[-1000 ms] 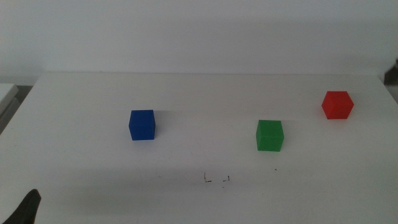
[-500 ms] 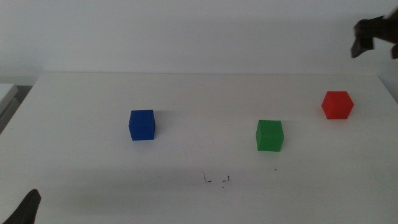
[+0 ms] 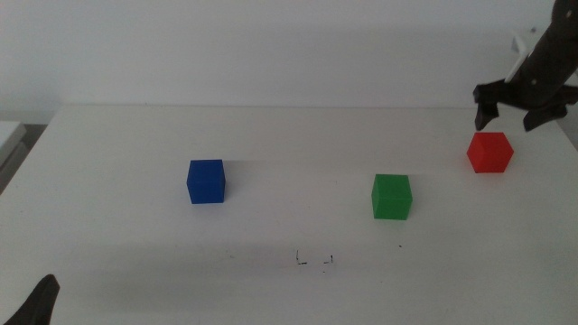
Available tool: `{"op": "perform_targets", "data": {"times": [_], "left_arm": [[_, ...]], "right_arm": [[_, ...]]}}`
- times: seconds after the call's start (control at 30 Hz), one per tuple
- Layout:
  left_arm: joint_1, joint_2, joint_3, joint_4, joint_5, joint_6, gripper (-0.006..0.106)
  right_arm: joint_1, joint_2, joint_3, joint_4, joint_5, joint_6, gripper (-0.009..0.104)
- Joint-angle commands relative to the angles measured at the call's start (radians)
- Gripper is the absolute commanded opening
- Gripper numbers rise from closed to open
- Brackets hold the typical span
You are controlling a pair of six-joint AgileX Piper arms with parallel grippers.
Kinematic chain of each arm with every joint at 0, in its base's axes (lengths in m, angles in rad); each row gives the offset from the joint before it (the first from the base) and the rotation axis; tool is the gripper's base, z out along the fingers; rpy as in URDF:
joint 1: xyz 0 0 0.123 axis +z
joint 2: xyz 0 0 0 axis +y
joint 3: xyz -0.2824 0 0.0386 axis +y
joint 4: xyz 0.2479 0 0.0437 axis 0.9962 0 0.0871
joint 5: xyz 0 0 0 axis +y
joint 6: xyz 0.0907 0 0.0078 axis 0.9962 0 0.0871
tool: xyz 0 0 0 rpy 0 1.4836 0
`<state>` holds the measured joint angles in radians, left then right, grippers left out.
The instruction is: Stack red cubes first, then green, then blue cubes in a specific spot.
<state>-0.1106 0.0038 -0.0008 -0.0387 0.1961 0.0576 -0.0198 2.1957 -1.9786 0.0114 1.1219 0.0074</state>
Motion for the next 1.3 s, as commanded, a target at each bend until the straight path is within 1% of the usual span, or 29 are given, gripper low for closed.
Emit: {"op": "perform_targets", "data": {"times": [0.0,0.1,0.23,0.33,0.4,0.43,0.5,0.53,0.63,0.67,0.7,0.77,0.83,0.9,0.97,1.1,1.27], "left_arm": [[0.0,-0.004,0.001,-0.002,-0.014,-0.001,0.094],[0.0,-0.004,0.001,-0.002,-0.014,-0.001,0.094],[0.0,-0.004,0.001,-0.002,-0.014,-0.001,0.094],[0.0,-0.004,0.001,-0.002,-0.014,-0.001,0.094],[0.0,-0.004,0.001,-0.002,-0.014,-0.001,0.094],[0.0,-0.004,0.001,-0.002,-0.014,-0.001,0.094],[0.0,-0.004,0.001,-0.002,-0.014,-0.001,0.094],[0.0,-0.004,0.001,-0.002,-0.014,-0.001,0.094],[0.0,-0.004,0.001,-0.002,-0.014,-0.001,0.094],[0.0,-0.004,0.001,-0.002,-0.014,-0.001,0.094],[0.0,-0.004,0.001,-0.002,-0.014,-0.001,0.094],[0.0,-0.004,0.001,-0.002,-0.014,-0.001,0.094],[0.0,-0.004,0.001,-0.002,-0.014,-0.001,0.094],[0.0,-0.004,0.001,-0.002,-0.014,-0.001,0.094],[0.0,-0.004,0.001,-0.002,-0.014,-0.001,0.094],[0.0,-0.004,0.001,-0.002,-0.014,-0.001,0.094],[0.0,-0.004,0.001,-0.002,-0.014,-0.001,0.094]], "right_arm": [[-0.007,0.024,-0.01,-0.011,-0.027,-0.007,0.081],[-0.007,0.048,-0.007,-0.011,-0.047,-0.007,0.081],[-0.007,0.081,-0.007,-0.033,-0.067,-0.007,0.081],[-0.01,0.105,-0.007,-0.035,-0.075,-0.007,0.081],[-0.01,0.115,-0.007,-0.035,-0.086,-0.007,0.077],[-0.01,0.121,-0.006,-0.035,-0.101,-0.007,0.073],[-0.01,0.126,-0.006,-0.035,-0.117,-0.007,0.06],[-0.01,0.125,-0.006,-0.035,-0.123,-0.007,0.049],[-0.01,0.12,-0.008,-0.035,-0.125,-0.007,0.009],[-0.01,0.111,-0.008,-0.037,-0.125,-0.007,0.0],[-0.005,0.102,-0.008,-0.041,-0.12,-0.007,-0.003],[0.014,0.059,-0.008,-0.07,-0.099,0.004,0.003],[0.045,0.009,-0.008,-0.109,-0.072,0.055,0.009],[0.089,-0.05,-0.008,-0.168,-0.02,0.151,0.009],[0.146,-0.1,-0.008,-0.199,0.037,0.215,0.009],[0.273,-0.187,-0.008,-0.21,0.099,0.333,0.009],[0.438,-0.218,-0.006,-0.215,0.099,0.502,0.009]]}}
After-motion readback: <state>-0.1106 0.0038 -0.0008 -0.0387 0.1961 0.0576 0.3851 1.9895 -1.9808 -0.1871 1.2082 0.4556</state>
